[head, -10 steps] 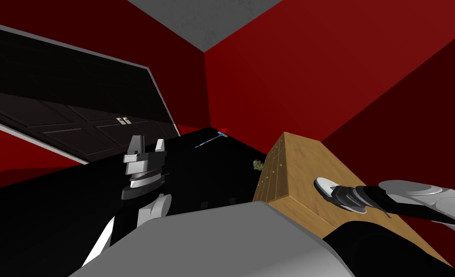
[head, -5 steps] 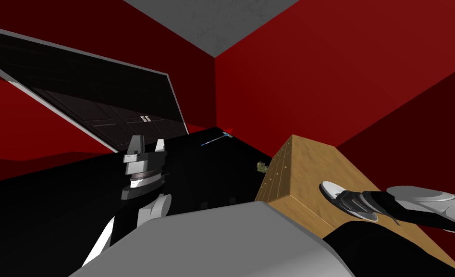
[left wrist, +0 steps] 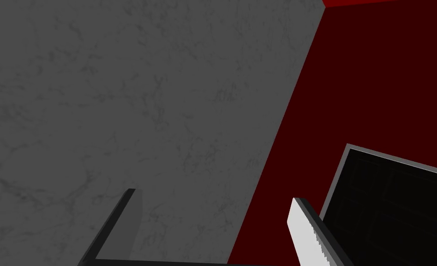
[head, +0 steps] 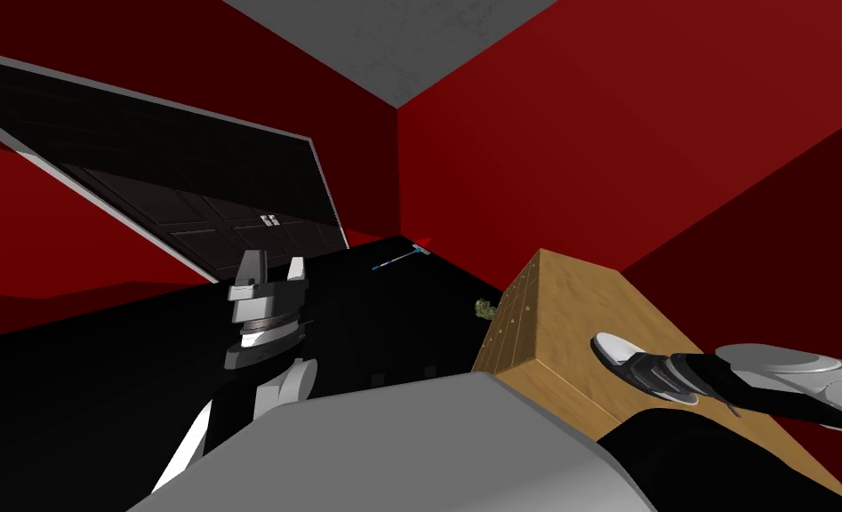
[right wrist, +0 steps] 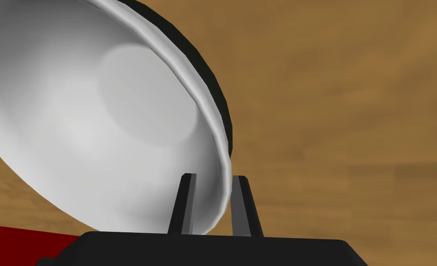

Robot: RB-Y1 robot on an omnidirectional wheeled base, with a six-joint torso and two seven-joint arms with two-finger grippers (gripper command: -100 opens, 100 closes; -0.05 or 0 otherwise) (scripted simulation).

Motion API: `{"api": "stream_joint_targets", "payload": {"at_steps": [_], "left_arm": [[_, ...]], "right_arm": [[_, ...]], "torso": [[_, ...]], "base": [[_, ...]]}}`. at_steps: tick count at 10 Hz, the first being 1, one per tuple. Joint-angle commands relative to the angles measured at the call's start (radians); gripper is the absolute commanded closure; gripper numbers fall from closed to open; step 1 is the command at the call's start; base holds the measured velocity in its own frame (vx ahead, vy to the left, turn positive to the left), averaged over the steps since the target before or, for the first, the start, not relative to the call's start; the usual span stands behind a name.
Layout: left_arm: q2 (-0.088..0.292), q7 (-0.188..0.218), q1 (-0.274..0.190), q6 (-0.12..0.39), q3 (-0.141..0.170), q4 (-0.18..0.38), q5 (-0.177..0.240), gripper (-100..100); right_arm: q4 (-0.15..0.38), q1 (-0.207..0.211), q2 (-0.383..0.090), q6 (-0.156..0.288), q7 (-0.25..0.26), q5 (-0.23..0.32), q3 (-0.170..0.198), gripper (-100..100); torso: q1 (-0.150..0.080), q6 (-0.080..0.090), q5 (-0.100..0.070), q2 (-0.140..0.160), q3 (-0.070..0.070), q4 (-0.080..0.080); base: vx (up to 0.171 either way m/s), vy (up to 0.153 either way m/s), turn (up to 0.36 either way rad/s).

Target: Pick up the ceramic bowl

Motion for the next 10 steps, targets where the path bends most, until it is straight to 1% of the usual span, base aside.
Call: {"api": "stream_joint_targets", "payload": {"at_steps": [1, 3, 4, 5, 6, 7, 8, 9, 10], "left_arm": [[0.000, 0.000, 0.000, 0.000, 0.000, 0.000, 0.000, 0], [0.000, 0.000, 0.001, 0.000, 0.000, 0.000, 0.000, 0], [0.000, 0.000, 0.000, 0.000, 0.000, 0.000, 0.000, 0], [0.000, 0.000, 0.000, 0.000, 0.000, 0.000, 0.000, 0], [0.000, 0.000, 0.000, 0.000, 0.000, 0.000, 0.000, 0], [0.000, 0.000, 0.000, 0.000, 0.000, 0.000, 0.000, 0], [0.000, 0.000, 0.001, 0.000, 0.000, 0.000, 0.000, 0], [0.000, 0.000, 0.000, 0.000, 0.000, 0.000, 0.000, 0], [0.000, 0.000, 0.000, 0.000, 0.000, 0.000, 0.000, 0]], "right_arm": [[-0.011, -0.014, -0.009, -0.006, 0.018, 0.013, -0.004, 100], [-0.032, -0.015, -0.027, -0.013, 0.043, 0.017, -0.019, 100], [-0.032, -0.015, -0.027, -0.013, 0.043, 0.017, -0.019, 100], [-0.054, -0.016, -0.046, -0.019, 0.068, 0.021, -0.033, 100], [-0.065, -0.016, -0.055, -0.023, 0.081, 0.024, -0.041, 100], [-0.087, -0.018, -0.074, -0.030, 0.106, 0.028, -0.055, 100], [-0.087, -0.018, -0.074, -0.030, 0.106, 0.028, -0.055, 100], [-0.087, -0.018, -0.074, -0.030, 0.106, 0.028, -0.055, 100], [-0.089, -0.006, -0.076, -0.027, 0.108, 0.020, -0.059, 100]], "torso": [[0.000, 0.000, 0.000, 0.000, 0.000, 0.000], [0.002, 0.003, 0.001, -0.007, -0.004, -0.001], [0.002, 0.001, 0.002, -0.009, -0.005, -0.002], [0.002, -0.003, 0.001, -0.008, -0.005, -0.002], [0.001, 0.001, 0.002, -0.008, -0.004, -0.002], [0.003, 0.001, 0.002, -0.009, -0.005, -0.002], [0.005, 0.001, 0.003, -0.011, -0.006, -0.002], [0.005, -0.004, 0.003, -0.010, -0.006, -0.002], [0.003, -0.005, 0.003, -0.007, -0.004, -0.002]], "base": [[0.087, 0.012, -0.273], [0.173, 0.013, -0.423], [0.104, 0.006, -0.064], [0.123, -0.023, -0.336], [0.165, 0.018, -0.410], [0.207, 0.041, -0.491], [0.147, 0.043, -0.154], [0.045, 0.014, 0.086], [0.011, 0.000, 0.037]]}}
